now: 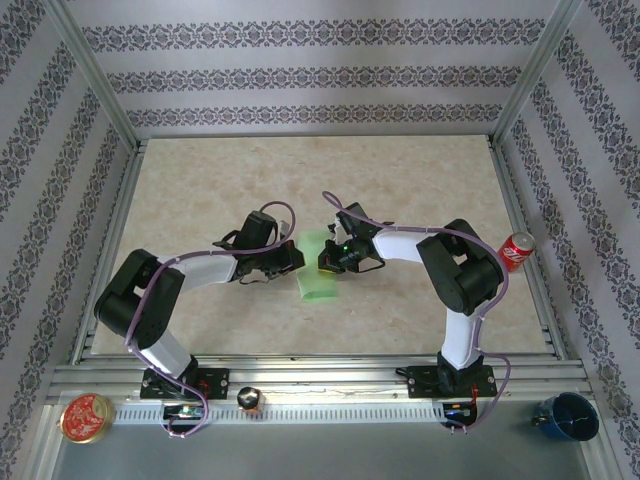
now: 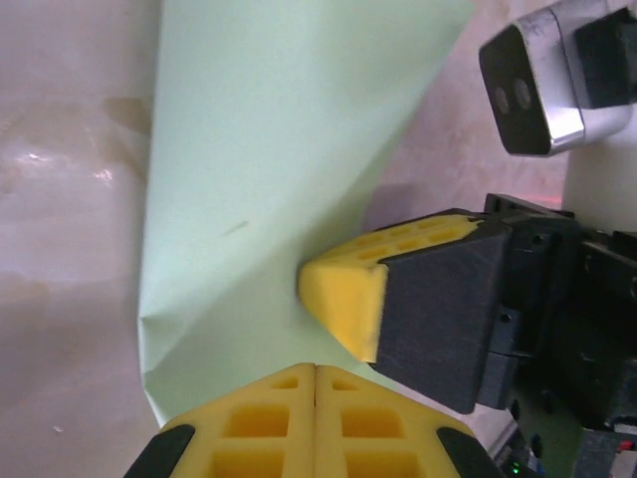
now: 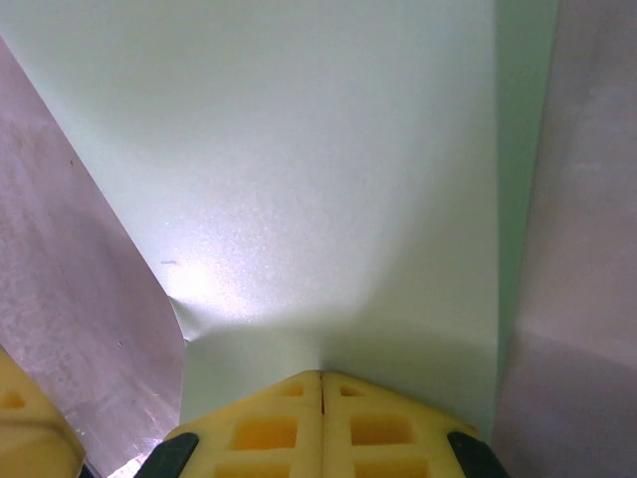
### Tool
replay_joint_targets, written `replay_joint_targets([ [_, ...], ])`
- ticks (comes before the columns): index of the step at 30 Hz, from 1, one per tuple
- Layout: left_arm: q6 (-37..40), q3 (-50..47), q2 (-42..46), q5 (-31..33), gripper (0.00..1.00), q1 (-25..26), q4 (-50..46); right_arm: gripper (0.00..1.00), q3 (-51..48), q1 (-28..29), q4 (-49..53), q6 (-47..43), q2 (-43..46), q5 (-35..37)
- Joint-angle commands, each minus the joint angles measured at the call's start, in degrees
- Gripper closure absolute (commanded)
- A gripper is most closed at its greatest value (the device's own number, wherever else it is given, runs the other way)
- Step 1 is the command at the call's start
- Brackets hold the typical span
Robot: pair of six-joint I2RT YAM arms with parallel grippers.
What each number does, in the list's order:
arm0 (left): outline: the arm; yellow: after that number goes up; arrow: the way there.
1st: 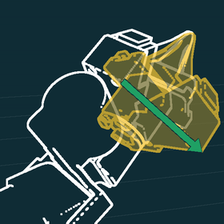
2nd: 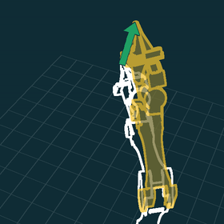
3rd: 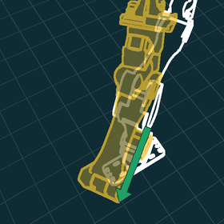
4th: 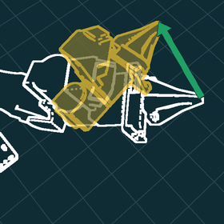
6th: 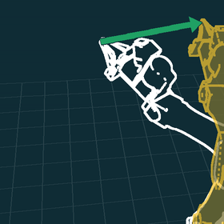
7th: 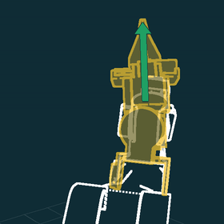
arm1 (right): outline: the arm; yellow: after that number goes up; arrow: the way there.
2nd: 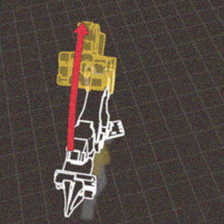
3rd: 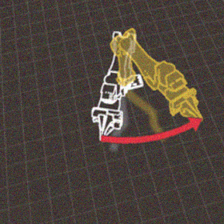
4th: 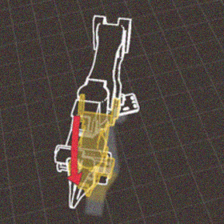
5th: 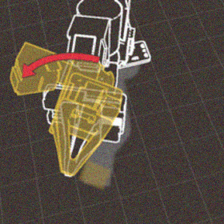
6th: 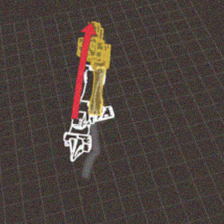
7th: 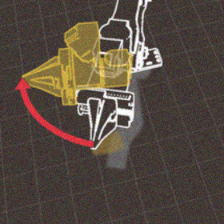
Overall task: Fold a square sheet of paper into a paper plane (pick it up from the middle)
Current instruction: First fold the square sheet of paper in half at the center of the table.
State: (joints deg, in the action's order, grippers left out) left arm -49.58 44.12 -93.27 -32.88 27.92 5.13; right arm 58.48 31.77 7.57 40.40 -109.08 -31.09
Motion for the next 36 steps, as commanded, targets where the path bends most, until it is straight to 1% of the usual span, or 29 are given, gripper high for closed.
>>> replay_joint_targets([
  [1, -2.6, -0.3, -1.8, -3.2, 1.0, 1.2, 1.1, 1.0, -2.0, 0.1, 3.9, 0.4, -0.5, 5.3],
  [4, -2.5, -0.7, -3.9, -3.7, 1.0, 1.4, 1.9, 1.0, -1.8, 0.1, 3.9, 0.3, -0.5, 5.1],
  [11, 3.0, -2.8, -6.0, -1.1, 1.0, 1.4, -4.4, 1.0, -1.7, 0.1, 4.4, -0.1, -0.5, 4.8],
  [18, 7.8, 0.4, -3.3, 1.9, 0.99, 1.3, -11.1, 1.0, -1.8, 0.1, 4.5, 0.2, -0.6, 5.5],
  [21, 7.2, 1.5, -1.7, -0.8, 0.99, 1.4, -10.1, 1.0, -1.5, 0.0, 4.7, 0.1, -0.5, 5.4],
  [25, 2.1, 0.7, -1.0, -6.6, 1.0, 1.5, -3.0, 1.0, -1.3, 0.0, 4.7, 0.3, -0.5, 5.2],
  [27, 0.8, 0.7, -2.1, -8.6, 1.0, 1.4, -1.8, 1.0, -1.2, 0.1, 4.6, 0.4, -0.5, 5.2],
  [29, 0.7, 0.1, -2.6, -8.8, 1.0, 1.6, -2.2, 1.0, -1.0, 0.1, 4.8, 0.3, -0.4, 5.3],
  [31, 1.5, -0.6, -2.6, -7.5, 1.0, 1.5, -4.1, 1.0, -1.0, 0.1, 5.1, 0.2, -0.4, 5.3],
  [33, 2.3, -1.7, -3.0, -8.6, 1.0, 1.6, -4.0, 1.0, -1.0, 0.1, 5.2, 0.1, -0.4, 5.4],
  [34, 2.7, -2.1, -3.7, -10.7, 1.0, 1.6, -3.6, 1.0, -1.0, 0.1, 5.2, 0.0, -0.4, 5.5],
  [35, 4.1, -2.0, -4.6, -11.6, 1.0, 1.6, -5.3, 1.0, -1.2, 0.1, 5.2, 0.0, -0.4, 5.5],
  [36, 5.6, -1.7, -4.9, -10.6, 1.0, 1.5, -8.1, 1.0, -1.1, 0.1, 5.2, 0.1, -0.4, 5.5],
])
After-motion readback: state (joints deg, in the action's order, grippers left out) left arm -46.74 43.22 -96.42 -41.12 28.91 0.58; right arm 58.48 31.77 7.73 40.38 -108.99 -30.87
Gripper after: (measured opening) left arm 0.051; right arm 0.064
